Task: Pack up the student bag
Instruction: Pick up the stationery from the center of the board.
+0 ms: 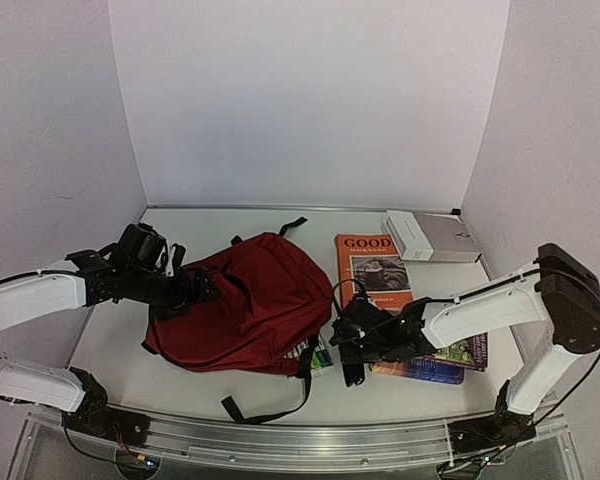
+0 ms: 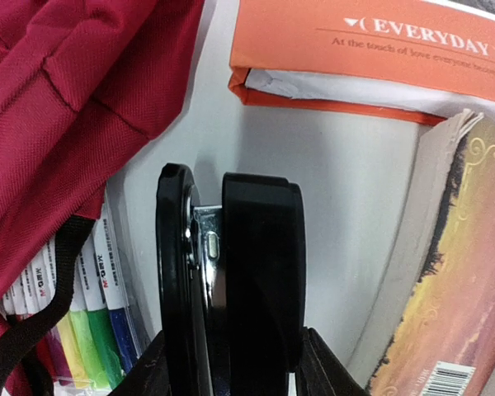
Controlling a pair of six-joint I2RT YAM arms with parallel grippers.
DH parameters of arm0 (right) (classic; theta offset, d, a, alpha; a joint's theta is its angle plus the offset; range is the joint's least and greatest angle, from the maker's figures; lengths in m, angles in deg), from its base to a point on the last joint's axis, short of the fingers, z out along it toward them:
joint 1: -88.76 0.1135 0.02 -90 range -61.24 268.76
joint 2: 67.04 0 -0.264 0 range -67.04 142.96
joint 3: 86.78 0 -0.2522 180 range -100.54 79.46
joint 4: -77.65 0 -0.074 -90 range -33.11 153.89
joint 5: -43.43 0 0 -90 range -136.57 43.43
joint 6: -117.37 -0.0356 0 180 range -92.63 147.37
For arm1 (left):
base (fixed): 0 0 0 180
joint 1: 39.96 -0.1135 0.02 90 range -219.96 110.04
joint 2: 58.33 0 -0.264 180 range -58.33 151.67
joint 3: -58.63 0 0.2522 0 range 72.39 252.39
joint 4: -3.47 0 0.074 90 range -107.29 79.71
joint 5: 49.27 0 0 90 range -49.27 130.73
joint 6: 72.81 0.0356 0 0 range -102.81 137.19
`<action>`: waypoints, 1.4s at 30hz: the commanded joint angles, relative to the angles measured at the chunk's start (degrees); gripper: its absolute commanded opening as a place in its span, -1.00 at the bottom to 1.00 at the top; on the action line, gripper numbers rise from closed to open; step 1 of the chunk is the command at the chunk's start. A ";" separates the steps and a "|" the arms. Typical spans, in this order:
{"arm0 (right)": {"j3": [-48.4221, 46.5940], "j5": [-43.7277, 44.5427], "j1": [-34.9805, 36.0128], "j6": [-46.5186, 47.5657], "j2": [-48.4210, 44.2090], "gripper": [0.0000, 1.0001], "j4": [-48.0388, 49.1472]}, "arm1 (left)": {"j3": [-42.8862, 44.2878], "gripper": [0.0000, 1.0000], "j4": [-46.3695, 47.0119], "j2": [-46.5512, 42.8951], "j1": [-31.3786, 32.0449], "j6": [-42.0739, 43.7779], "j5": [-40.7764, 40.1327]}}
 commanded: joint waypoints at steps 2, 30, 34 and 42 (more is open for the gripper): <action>0.57 3.59 -0.51 2.71 -7.35 -0.44 0.88 | 4.16 0.99 4.99 0.62 0.41 4.12 5.30; -1.23 -53.95 -2.98 18.96 -21.24 -0.63 23.80 | 12.57 0.99 19.19 10.51 18.72 16.08 30.08; -2.36 -57.37 -3.10 18.90 -19.58 -0.64 24.97 | 12.22 0.99 23.19 10.67 19.13 14.88 33.10; -2.35 -62.69 -3.27 16.72 -18.96 -0.65 29.20 | 12.51 0.99 24.21 12.54 19.27 13.85 36.30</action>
